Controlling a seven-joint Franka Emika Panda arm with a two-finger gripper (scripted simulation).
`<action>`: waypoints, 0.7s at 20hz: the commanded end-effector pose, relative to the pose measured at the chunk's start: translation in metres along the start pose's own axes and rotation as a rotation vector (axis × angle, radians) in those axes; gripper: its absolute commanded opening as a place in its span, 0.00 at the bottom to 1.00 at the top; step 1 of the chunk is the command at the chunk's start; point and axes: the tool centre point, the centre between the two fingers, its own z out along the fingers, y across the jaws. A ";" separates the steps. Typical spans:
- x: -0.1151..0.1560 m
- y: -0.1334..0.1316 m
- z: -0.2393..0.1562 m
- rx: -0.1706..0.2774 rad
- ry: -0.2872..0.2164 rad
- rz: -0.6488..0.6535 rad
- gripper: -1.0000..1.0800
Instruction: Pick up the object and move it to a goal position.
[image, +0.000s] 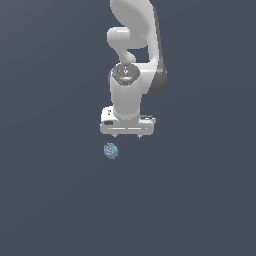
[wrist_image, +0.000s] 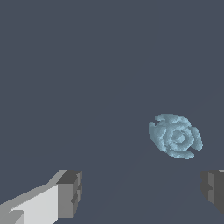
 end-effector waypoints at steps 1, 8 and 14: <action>0.000 0.000 0.000 0.000 0.000 0.000 0.96; 0.002 -0.019 -0.012 0.028 0.018 0.002 0.96; 0.003 -0.024 -0.015 0.033 0.021 0.001 0.96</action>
